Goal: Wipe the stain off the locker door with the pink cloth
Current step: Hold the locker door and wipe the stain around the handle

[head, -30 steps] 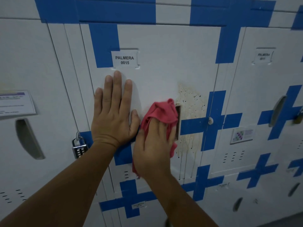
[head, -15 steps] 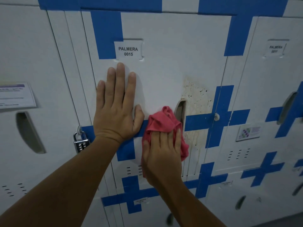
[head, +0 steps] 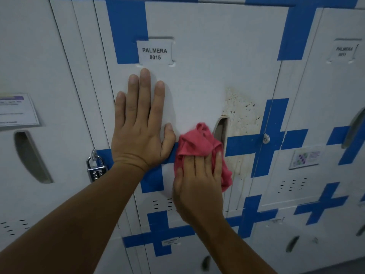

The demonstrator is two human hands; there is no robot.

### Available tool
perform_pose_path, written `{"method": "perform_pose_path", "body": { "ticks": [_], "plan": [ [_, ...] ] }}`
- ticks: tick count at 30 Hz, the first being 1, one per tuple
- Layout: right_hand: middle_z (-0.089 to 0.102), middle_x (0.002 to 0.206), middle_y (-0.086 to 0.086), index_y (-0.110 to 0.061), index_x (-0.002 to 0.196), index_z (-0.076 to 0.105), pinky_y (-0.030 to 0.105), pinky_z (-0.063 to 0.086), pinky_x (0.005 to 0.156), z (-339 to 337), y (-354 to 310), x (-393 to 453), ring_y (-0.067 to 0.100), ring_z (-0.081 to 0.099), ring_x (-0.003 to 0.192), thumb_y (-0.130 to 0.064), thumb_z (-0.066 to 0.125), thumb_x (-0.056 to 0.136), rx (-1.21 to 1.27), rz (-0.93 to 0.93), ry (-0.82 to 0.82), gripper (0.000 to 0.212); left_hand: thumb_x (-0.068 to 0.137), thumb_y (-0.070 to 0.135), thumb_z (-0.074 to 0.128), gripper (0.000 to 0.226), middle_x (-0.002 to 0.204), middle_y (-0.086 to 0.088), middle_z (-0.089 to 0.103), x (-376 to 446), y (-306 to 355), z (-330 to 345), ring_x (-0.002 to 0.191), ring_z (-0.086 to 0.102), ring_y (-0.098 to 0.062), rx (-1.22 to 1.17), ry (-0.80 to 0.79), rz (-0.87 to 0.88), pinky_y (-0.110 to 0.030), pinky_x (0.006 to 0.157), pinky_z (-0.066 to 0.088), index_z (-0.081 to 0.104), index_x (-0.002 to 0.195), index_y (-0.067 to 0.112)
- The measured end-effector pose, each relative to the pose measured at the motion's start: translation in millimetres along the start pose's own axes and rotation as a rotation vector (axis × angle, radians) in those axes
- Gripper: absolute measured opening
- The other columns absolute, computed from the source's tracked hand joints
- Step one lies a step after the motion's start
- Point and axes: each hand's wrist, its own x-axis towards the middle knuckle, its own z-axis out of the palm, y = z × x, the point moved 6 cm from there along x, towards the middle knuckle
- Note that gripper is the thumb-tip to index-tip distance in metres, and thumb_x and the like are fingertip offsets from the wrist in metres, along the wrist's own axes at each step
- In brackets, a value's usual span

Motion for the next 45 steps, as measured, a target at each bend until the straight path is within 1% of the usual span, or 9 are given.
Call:
{"method": "perform_pose_path", "body": {
  "ticks": [3,7,12,16,20,24,29,36,45],
  "plan": [
    [0.063,0.136,0.015,-0.011,0.14,0.04,0.062,0.029,0.11,12,3,-11,0.038,0.06,0.125,-0.048,0.014,0.104,0.007,0.025,-0.142,0.058,0.095,0.041,0.031,0.077,0.163,-0.026,0.011,0,0,0,0.151,0.006,-0.04,0.005,0.0,-0.004,-0.045,0.124,-0.006,0.008,0.159,0.005],
    [0.047,0.15,0.018,-0.005,0.147,0.045,0.063,0.018,0.119,-27,-7,15,0.035,0.038,0.145,-0.027,0.047,0.1,0.058,-0.028,0.098,0.052,0.096,0.042,0.031,0.076,0.163,-0.027,0.011,0,1,0,0.151,0.006,-0.04,-0.004,0.0,-0.004,-0.045,0.124,-0.006,0.009,0.158,0.004],
    [0.025,0.164,0.011,-0.013,0.157,0.024,0.053,-0.004,0.124,-53,-16,59,0.028,0.011,0.154,-0.044,0.014,0.1,0.107,0.12,0.052,0.066,0.097,0.042,0.032,0.075,0.162,-0.027,0.013,0,1,0,0.151,0.007,-0.04,0.001,0.011,-0.001,-0.045,0.124,-0.006,0.01,0.158,0.004],
    [0.047,0.151,0.017,-0.006,0.148,0.045,0.062,0.019,0.118,-29,-8,22,0.033,0.037,0.145,-0.031,0.039,0.102,0.103,0.055,0.055,0.053,0.096,0.042,0.033,0.077,0.163,-0.027,0.011,-1,1,0,0.151,0.006,-0.04,-0.007,0.002,-0.001,-0.045,0.124,-0.006,0.009,0.158,0.005],
    [0.07,0.122,0.018,-0.009,0.132,0.049,0.069,0.044,0.099,2,-1,-7,0.04,0.067,0.113,-0.044,0.021,0.105,0.118,0.119,-0.094,0.052,0.095,0.043,0.032,0.077,0.163,-0.026,0.012,0,0,0,0.151,0.007,-0.04,-0.005,0.009,0.003,-0.046,0.124,-0.004,0.009,0.158,0.005],
    [0.058,0.141,0.018,-0.005,0.141,0.054,0.065,0.027,0.114,-19,-7,10,0.036,0.048,0.137,-0.03,0.042,0.101,0.116,0.021,0.081,0.048,0.095,0.044,0.032,0.078,0.163,-0.026,0.011,-1,1,0,0.151,0.007,-0.04,-0.011,0.016,0.005,-0.046,0.124,-0.003,0.008,0.158,0.005],
    [0.031,0.162,0.011,-0.013,0.155,0.03,0.052,-0.003,0.124,-48,-14,53,0.028,0.016,0.153,-0.039,0.025,0.101,0.139,0.125,0.09,0.06,0.096,0.044,0.033,0.078,0.162,-0.027,0.012,0,1,0,0.151,0.008,-0.041,-0.018,0.028,0.007,-0.045,0.124,-0.006,0.008,0.158,0.005],
    [0.057,0.142,0.016,-0.006,0.14,0.055,0.063,0.028,0.114,2,-9,-8,0.035,0.049,0.137,-0.03,0.055,0.094,0.126,0.05,0.022,0.051,0.096,0.045,0.035,0.078,0.162,-0.028,0.011,-1,0,-1,0.151,0.008,-0.043,-0.017,0.019,0.009,-0.048,0.124,-0.002,0.012,0.158,0.003],
    [0.031,0.162,0.009,-0.016,0.156,0.03,0.054,0.003,0.123,-23,-23,28,0.028,0.017,0.153,-0.032,0.05,0.094,0.138,0.073,0.049,0.067,0.1,0.034,0.041,0.075,0.162,-0.032,0.005,0,10,-6,0.151,-0.001,-0.044,-0.126,-0.005,0.008,-0.049,0.122,-0.009,0.009,0.157,-0.002]
  ]
}}
